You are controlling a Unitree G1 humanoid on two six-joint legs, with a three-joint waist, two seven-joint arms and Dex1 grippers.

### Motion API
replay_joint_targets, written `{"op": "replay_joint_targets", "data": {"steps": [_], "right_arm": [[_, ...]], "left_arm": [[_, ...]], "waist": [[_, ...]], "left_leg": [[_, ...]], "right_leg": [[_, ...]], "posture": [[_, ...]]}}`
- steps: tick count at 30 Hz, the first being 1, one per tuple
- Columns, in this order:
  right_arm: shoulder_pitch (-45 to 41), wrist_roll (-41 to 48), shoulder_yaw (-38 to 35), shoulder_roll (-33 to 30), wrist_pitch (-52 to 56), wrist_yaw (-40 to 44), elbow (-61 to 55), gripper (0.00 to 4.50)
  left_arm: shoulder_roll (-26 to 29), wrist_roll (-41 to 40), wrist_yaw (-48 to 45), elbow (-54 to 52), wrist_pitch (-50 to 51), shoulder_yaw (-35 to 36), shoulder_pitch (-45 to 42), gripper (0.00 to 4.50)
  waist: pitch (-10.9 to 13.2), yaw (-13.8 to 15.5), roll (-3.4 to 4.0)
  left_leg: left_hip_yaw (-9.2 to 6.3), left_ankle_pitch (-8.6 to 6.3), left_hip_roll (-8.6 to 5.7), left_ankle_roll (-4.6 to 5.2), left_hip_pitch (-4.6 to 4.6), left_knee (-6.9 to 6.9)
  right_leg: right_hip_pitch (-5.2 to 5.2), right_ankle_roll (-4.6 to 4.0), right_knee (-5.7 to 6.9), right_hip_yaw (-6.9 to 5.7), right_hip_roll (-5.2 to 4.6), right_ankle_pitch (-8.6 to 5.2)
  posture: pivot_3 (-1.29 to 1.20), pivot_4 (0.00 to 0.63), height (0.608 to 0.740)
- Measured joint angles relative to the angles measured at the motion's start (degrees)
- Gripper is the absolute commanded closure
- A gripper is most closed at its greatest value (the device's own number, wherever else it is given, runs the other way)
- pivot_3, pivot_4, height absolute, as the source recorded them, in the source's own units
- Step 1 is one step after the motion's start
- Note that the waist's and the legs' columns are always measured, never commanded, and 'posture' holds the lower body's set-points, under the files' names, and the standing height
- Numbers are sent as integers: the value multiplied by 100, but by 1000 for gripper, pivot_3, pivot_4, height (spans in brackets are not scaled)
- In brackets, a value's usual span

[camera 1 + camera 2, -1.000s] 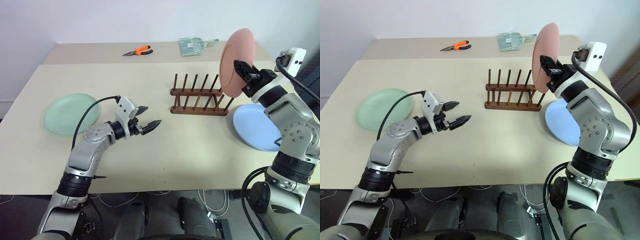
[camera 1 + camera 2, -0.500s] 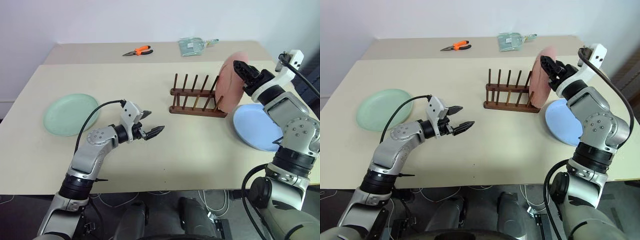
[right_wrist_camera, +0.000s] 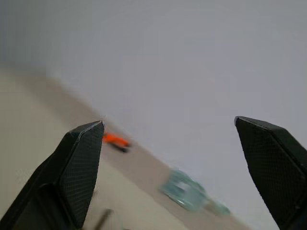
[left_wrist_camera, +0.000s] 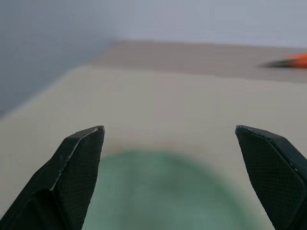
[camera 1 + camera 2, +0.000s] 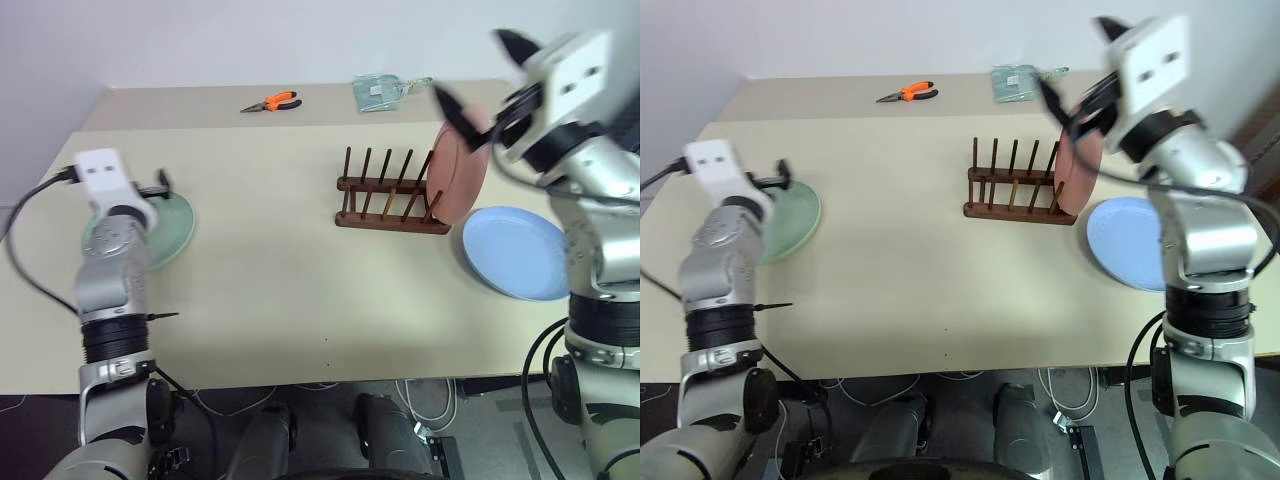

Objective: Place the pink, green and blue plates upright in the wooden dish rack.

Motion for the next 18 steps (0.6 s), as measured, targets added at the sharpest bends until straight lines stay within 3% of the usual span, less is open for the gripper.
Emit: {"op": "replay_joint_targets", "data": {"steps": [4,11,14,18], "right_arm": [[257,-180,901,424,-27,309,-266,10],[368,-516,1355,819,-269,457,-268,10],[545,-686,1508,874,-430,540,-234,0],[670,-809,1561,883,-458,632,-216,0]], "left_arm": [[-14,-66,478,-309,676,633,312,0],[-947,-1173,579,-1118,2303,1579,501,0],[-1276,-1634,746,-1263,2579,2037,283,903],[-1379,-1900,929,-1060,2529,2379,112,2934]], "waist": [[0,82,-18],[-4,141,-30],[-4,144,-36],[-5,140,-36]], "left_leg": [[-13,0,-7,-1,-7,10],[-18,1,-8,-5,-2,8],[-18,4,-7,-11,1,6],[-18,6,-7,-14,3,6]], "right_leg": [[6,0,-1,-6,-5,0],[8,-1,8,-12,-6,0],[4,-2,19,-13,-5,-1],[4,-2,20,-13,-3,-1]], "posture": [[0,150,740],[0,150,740],[0,150,740],[0,150,740]]}}
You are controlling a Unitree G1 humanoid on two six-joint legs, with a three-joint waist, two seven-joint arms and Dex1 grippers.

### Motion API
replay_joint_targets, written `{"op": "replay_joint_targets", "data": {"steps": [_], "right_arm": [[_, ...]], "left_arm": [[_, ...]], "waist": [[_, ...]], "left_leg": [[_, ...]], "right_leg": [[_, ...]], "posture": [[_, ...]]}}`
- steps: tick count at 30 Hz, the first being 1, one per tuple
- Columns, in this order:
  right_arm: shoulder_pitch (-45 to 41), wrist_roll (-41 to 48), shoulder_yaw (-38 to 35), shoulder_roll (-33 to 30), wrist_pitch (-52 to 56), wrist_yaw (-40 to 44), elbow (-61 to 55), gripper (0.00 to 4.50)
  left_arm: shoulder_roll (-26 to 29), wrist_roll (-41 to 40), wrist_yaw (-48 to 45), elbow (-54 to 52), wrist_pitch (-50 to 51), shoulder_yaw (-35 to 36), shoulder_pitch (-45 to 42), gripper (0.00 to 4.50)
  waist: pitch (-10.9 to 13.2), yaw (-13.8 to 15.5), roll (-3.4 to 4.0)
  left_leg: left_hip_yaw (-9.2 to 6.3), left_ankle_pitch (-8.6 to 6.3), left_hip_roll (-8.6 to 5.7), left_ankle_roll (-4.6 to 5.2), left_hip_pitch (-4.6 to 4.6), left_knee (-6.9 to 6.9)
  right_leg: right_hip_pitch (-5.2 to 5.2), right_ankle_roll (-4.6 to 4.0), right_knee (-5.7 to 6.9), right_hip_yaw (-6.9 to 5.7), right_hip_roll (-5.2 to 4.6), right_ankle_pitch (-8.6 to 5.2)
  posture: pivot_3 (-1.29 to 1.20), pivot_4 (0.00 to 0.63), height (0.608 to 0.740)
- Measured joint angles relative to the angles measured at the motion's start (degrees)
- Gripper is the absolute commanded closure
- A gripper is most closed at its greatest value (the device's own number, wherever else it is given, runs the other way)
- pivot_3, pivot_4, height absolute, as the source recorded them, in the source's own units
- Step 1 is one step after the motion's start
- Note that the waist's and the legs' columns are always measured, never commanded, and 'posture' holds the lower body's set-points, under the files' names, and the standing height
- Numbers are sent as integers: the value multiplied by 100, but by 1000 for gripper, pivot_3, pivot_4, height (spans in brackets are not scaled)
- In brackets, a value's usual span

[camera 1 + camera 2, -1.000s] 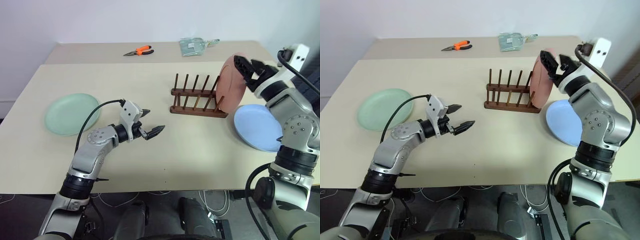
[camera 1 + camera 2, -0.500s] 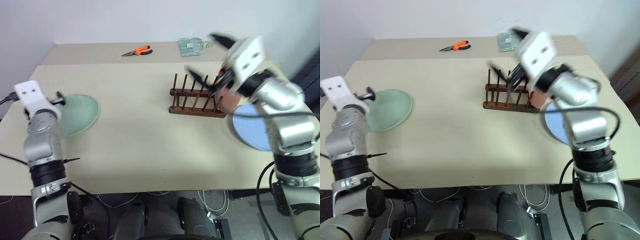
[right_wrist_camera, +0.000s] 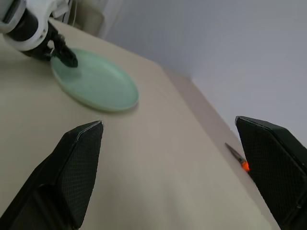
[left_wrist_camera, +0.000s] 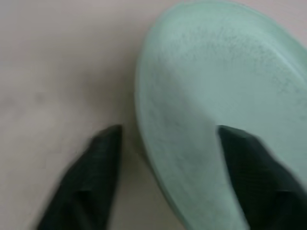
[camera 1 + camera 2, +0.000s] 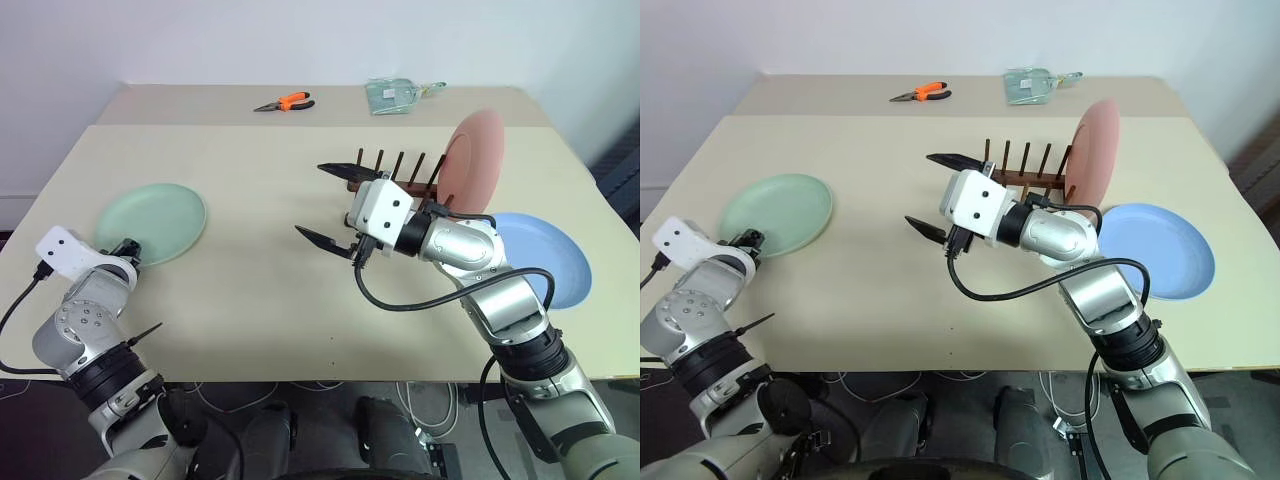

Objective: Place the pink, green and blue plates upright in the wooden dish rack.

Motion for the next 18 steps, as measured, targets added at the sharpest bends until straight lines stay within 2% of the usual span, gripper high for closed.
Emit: {"op": "replay_joint_targets", "data": {"steps": [2,3,5,8,12,18], "right_arm": [[40,-18,-1,-1,52,54,0,0],[51,-28,-1,-4,92,87,0,0],[54,-59,-2,-6,124,106,-2,0],[51,-355,5,-28,66,58,-4,0],[-126,-1218,295,-220,-364,9,169,0],[-616,-2517,847,26,-1013,-446,1040,0]], "left_arm": [[4,-103,-1,145,-48,42,-57,4079],[10,-180,-55,221,-127,43,-83,4462],[47,-247,-250,258,-247,-121,-134,4462],[202,-23,-882,143,-799,-1058,-90,4462],[232,162,-1688,-561,-1419,-2476,-299,4462],[-83,83,-2010,-1320,-1492,-3683,-745,4462]], "waist": [[0,5,0],[0,17,-1],[1,36,-4],[5,46,-11],[6,31,-14],[7,-131,-12]], "left_leg": [[0,0,0,0,-1,1],[0,0,-1,0,-2,2],[0,0,-2,0,-3,3],[0,1,-3,-1,-6,4],[5,1,-2,-2,-6,0],[12,1,3,-2,-3,-9]], "right_leg": [[0,0,0,0,0,0],[1,0,0,0,0,0],[2,0,-3,0,-1,0],[1,-1,-4,0,0,0],[0,-1,-9,2,-1,0],[-10,-1,-4,10,2,0]], "posture": [[0,150,740],[0,150,740],[0,150,740],[0,150,740],[0,150,740],[0,150,740]]}}
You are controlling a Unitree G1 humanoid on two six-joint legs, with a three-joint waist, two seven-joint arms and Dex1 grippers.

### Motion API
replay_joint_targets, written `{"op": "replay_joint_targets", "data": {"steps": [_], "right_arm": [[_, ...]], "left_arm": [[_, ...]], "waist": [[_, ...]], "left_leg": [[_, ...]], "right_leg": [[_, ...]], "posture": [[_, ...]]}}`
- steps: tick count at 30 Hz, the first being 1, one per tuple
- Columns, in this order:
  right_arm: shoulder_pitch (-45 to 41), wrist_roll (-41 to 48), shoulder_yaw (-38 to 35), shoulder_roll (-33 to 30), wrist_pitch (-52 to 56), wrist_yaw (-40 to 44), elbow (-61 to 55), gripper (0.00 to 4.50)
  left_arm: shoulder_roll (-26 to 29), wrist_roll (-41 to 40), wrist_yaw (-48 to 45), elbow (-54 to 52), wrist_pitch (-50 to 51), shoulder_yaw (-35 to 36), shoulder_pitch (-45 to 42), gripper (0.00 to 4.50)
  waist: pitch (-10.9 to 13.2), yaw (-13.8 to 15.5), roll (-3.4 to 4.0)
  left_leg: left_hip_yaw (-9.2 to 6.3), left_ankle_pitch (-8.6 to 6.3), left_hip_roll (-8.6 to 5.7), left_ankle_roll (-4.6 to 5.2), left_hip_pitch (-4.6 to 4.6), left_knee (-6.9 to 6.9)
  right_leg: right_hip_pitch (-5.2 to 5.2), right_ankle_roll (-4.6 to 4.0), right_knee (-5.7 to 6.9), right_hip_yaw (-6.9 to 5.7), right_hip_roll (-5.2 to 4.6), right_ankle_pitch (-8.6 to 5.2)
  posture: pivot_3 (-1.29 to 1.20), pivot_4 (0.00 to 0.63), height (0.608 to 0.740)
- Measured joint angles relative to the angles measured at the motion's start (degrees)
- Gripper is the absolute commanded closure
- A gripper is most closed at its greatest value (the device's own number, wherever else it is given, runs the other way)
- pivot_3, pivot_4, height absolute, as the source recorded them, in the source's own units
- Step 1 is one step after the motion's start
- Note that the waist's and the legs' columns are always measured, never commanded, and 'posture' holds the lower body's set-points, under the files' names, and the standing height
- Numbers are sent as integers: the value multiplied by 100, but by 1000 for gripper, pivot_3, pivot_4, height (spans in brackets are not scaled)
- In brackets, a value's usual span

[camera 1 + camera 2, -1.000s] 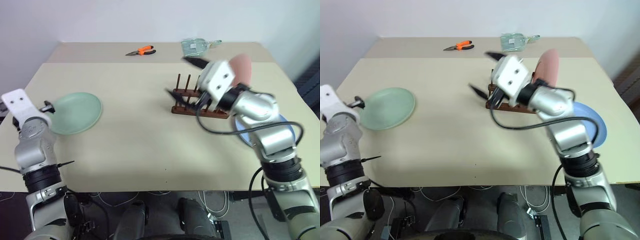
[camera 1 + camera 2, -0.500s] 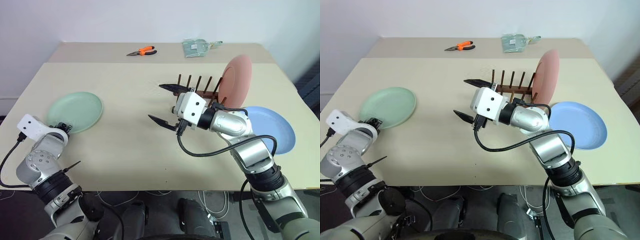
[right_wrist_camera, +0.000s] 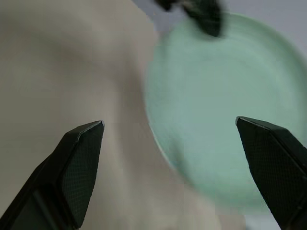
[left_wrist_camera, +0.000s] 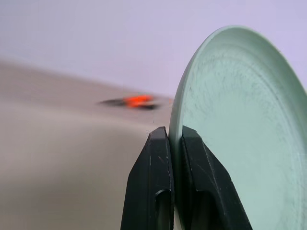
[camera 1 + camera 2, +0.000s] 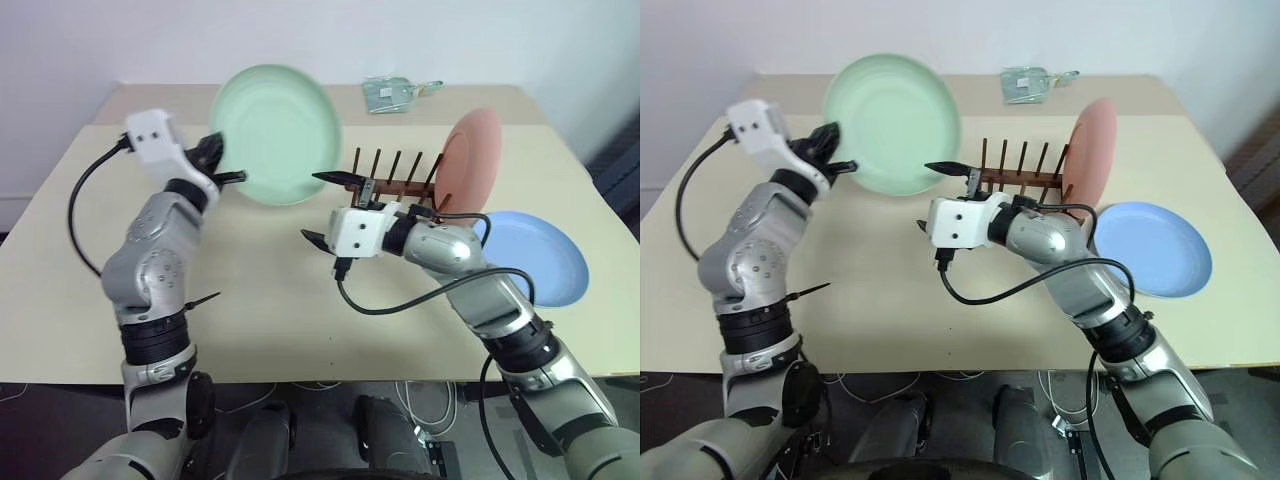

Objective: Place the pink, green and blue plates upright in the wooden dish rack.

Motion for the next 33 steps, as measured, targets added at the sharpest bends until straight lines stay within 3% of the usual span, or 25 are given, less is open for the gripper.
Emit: {"op": "replay_joint_targets", "data": {"steps": [1,4,10,12,15,19,23,26,29,33], "right_arm": [[-48,-170,32,-2,-56,-51,111,0],[-180,-768,147,-18,-309,-263,635,760],[-182,-1236,136,-18,-494,-429,847,3781],[-182,-1340,100,-24,-560,-451,832,4445],[-180,-1409,99,-23,-658,-460,832,4500],[-170,-1421,11,12,-657,-538,883,4500],[23,-999,-409,213,-625,-584,661,4500],[413,287,-1213,563,-191,-343,67,4500],[464,1443,-1859,821,587,-92,-465,4500],[457,3442,-2950,1213,2362,-104,-1139,4500]], "left_arm": [[-12,-19,-23,-41,18,-71,-7,4462],[4,-199,-31,-217,188,-96,-19,4500],[227,-353,-29,-407,403,-1,-11,4500],[214,-417,20,-398,413,129,27,4500],[48,-651,75,-396,392,298,22,3482],[-291,-910,493,-265,260,718,-192,1493],[-72,-831,1094,323,-491,1498,-684,1493],[994,-110,671,731,-1035,1377,-177,1493],[1419,369,58,909,-1285,906,521,1493],[1769,551,-1511,652,-1481,-406,1812,1493]], "waist": [[0,-6,0],[0,8,0],[1,24,0],[1,26,0],[1,27,-1],[3,39,-5],[3,2,-4],[2,-5,2],[2,69,-1],[2,85,2]], "left_leg": [[1,0,1,0,0,-2],[0,1,1,-1,-4,1],[1,1,-1,-1,-5,3],[1,1,-1,-1,-5,2],[0,1,-1,-1,-5,3],[-3,1,-1,-1,-5,5],[0,3,2,-5,0,-4],[2,4,4,-6,0,-9],[-6,1,0,0,-5,2],[-13,-3,-1,6,-3,2]], "right_leg": [[-3,0,2,0,1,0],[-6,-1,5,2,4,0],[-5,-1,4,5,3,0],[-5,-1,3,5,3,0],[-4,-1,3,5,3,0],[-1,-1,-2,4,4,0],[-4,-1,-1,6,7,0],[-9,-2,3,14,14,0],[3,-2,-3,10,11,1],[13,-20,-10,10,8,-9]], "posture": [[0,150,740],[0,150,740],[0,150,740],[0,150,740],[0,150,740],[0,150,740],[0,150,740],[0,150,740],[0,150,740],[0,150,740]]}}
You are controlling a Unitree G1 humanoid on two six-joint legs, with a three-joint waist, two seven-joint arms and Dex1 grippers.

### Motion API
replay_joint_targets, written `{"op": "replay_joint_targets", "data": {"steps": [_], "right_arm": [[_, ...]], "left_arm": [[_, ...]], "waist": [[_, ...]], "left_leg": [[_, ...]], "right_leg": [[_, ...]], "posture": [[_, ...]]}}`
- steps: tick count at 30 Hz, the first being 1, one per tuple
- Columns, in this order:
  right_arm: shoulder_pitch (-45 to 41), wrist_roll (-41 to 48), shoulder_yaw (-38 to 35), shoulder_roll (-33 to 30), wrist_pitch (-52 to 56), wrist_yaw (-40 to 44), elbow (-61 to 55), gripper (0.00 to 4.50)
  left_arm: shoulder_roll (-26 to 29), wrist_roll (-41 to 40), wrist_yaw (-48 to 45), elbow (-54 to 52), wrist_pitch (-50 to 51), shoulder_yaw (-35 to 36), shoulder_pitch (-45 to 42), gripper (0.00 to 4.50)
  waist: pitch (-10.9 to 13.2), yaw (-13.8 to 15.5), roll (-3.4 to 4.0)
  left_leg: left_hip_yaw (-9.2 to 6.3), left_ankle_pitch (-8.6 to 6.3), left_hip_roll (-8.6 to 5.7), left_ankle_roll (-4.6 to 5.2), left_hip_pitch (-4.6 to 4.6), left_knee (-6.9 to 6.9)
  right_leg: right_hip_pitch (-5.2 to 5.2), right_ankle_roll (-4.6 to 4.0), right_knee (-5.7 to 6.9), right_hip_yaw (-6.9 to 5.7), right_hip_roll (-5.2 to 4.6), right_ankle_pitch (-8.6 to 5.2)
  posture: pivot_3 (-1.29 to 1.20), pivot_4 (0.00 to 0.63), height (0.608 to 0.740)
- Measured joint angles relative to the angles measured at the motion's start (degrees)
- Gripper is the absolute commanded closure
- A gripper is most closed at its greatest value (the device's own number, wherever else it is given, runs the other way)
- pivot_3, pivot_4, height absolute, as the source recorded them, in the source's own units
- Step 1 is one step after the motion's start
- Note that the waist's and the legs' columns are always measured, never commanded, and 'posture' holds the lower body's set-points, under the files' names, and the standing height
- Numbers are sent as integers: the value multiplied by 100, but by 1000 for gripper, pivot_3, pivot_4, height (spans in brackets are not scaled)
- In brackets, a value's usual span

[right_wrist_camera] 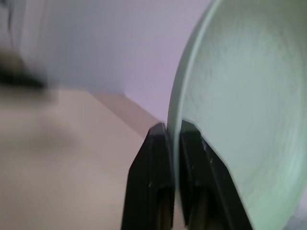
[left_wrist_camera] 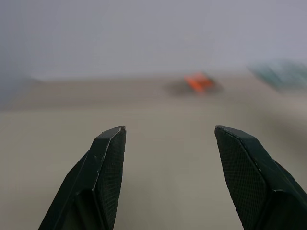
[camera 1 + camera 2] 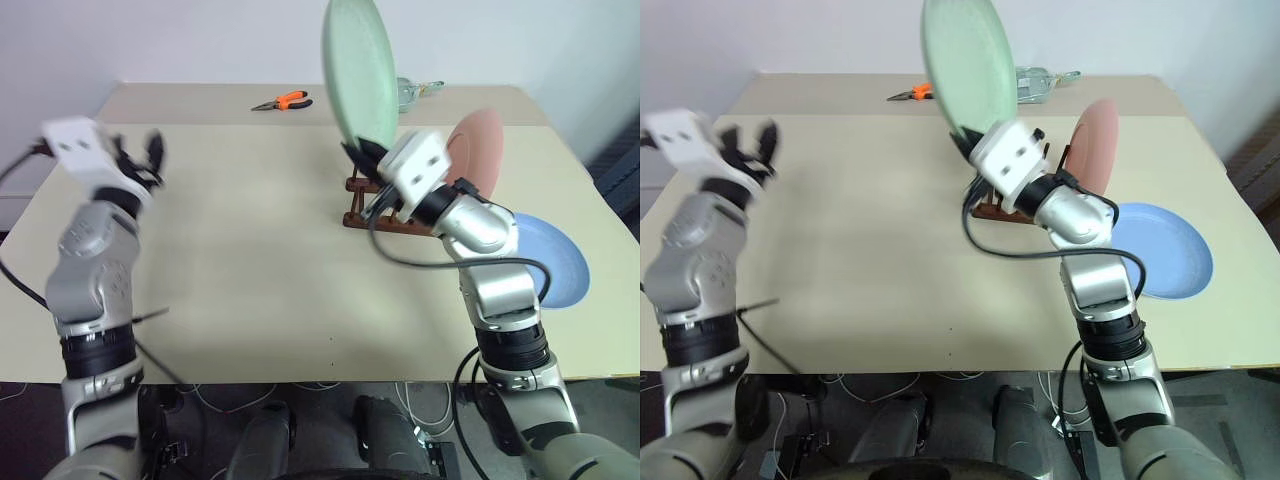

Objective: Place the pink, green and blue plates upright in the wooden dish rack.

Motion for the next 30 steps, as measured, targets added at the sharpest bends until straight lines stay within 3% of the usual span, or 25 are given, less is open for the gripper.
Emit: {"op": "replay_joint_targets", "data": {"steps": [5,24,27,30], "right_arm": [[-10,1153,-883,43,1183,-485,-57,4500],[-147,2487,-1460,-330,1893,-876,687,4500],[-302,2626,-1486,-439,2021,-873,1097,3498],[-408,2632,-1452,-608,2026,-815,1332,2098]], "left_arm": [[182,-95,-1397,-538,19,-1110,716,1493],[20,-25,-1785,-835,117,-1358,717,1493],[-31,19,-1786,-835,115,-1387,719,1452],[-72,59,-1791,-835,113,-1461,721,1452]], "waist": [[11,-55,18],[9,-61,37],[9,-56,37],[11,-55,39]], "left_leg": [[5,0,8,0,-6,-11],[16,0,11,1,-4,-8],[16,0,10,2,-5,-8],[17,0,9,2,-6,-8]], "right_leg": [[-30,-20,18,0,2,-10],[-29,-8,19,1,3,-7],[-28,-8,18,0,3,-7],[-28,-7,17,1,2,-6]], "posture": [[0,150,740],[0,150,740],[0,150,740],[0,150,740]]}}
